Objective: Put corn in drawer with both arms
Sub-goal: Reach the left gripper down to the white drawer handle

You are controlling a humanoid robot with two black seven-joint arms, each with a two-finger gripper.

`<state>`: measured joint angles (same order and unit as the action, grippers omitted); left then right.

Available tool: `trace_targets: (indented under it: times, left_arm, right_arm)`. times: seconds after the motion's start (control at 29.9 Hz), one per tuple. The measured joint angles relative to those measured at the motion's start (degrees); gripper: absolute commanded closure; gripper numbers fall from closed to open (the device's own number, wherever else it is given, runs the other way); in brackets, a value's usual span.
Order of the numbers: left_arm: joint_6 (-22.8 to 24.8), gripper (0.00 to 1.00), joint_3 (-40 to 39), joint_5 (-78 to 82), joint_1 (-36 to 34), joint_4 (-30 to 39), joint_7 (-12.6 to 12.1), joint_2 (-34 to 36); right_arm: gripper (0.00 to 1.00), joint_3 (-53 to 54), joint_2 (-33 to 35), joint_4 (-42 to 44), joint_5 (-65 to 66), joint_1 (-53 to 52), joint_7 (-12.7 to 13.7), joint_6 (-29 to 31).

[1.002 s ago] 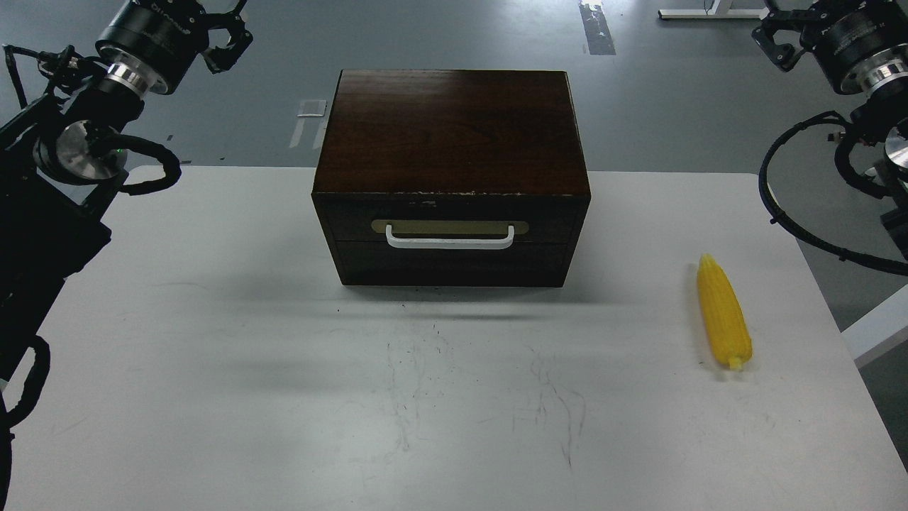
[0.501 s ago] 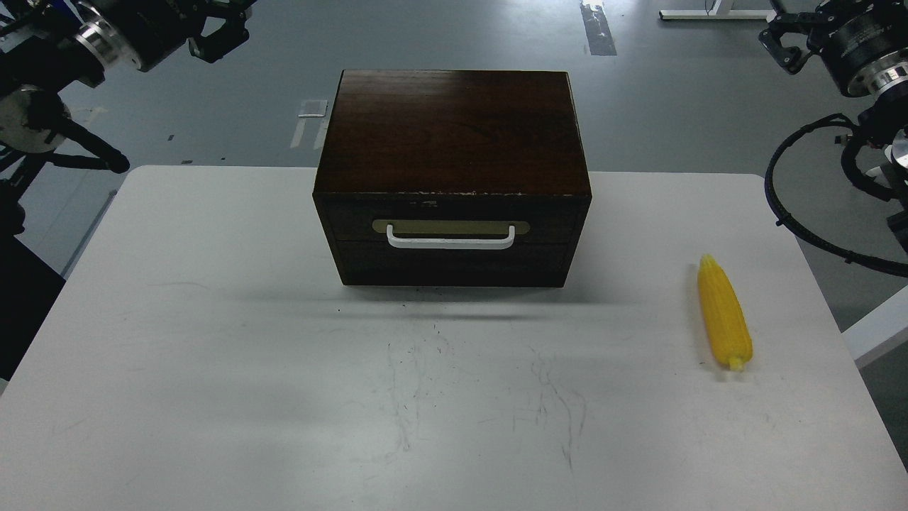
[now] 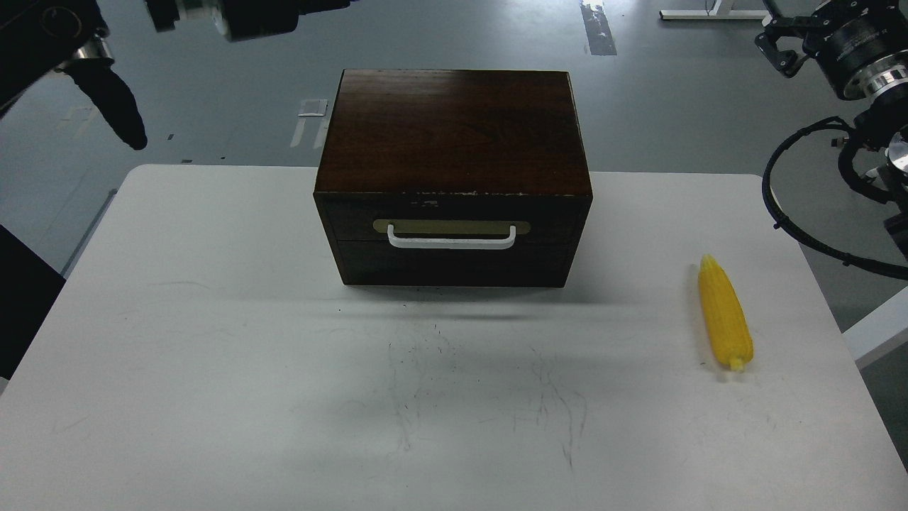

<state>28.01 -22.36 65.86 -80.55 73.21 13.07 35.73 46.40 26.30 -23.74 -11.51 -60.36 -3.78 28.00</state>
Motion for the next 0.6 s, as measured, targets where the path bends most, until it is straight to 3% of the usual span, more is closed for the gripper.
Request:
trace_targets:
  times: [0.33,0.6]
  left_arm:
    - [-0.01,0.14,12.09,23.37,-6.96,0.72,0.82,-12.24]
    - [-0.01,0.16,21.04,38.19,-8.6,4.89,1.95,-15.33]
  right_arm:
    - [0.0,0.11,0.18,-0.01,-0.07,1.37,0.0,0.0]
    - [0.0,0.27,0.17,0.25,-0.09,1.73,-0.04,0.0]
